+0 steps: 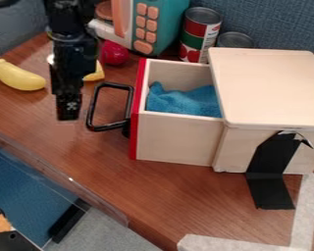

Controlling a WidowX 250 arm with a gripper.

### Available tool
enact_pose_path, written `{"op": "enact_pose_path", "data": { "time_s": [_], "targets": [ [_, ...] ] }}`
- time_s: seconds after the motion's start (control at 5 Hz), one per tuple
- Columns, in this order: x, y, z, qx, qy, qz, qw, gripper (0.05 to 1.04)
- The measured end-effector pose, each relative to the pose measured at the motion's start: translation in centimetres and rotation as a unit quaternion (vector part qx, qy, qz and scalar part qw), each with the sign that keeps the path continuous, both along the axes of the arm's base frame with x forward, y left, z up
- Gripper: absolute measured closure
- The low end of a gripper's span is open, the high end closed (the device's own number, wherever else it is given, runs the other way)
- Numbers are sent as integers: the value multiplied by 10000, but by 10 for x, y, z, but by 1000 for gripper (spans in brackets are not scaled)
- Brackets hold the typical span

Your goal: Close the drawer

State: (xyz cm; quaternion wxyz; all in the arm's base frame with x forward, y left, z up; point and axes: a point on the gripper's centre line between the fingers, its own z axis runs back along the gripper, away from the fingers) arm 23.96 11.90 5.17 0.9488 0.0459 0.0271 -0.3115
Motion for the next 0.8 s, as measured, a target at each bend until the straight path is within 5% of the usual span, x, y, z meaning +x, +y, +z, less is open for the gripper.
{"op": "enact_pose_path", "data": {
  "time_s": [0.2,0.4,0.6,0.8],
  "targets": [
    [0,-4,2,-273,134,115,9995,83],
    [3,-8,-7,-137,234,136,9995,83],
    [4,-7,-29,591,282,-20,9979,83],
    [9,5,-36,953,182,42,9953,83]
  ]
}}
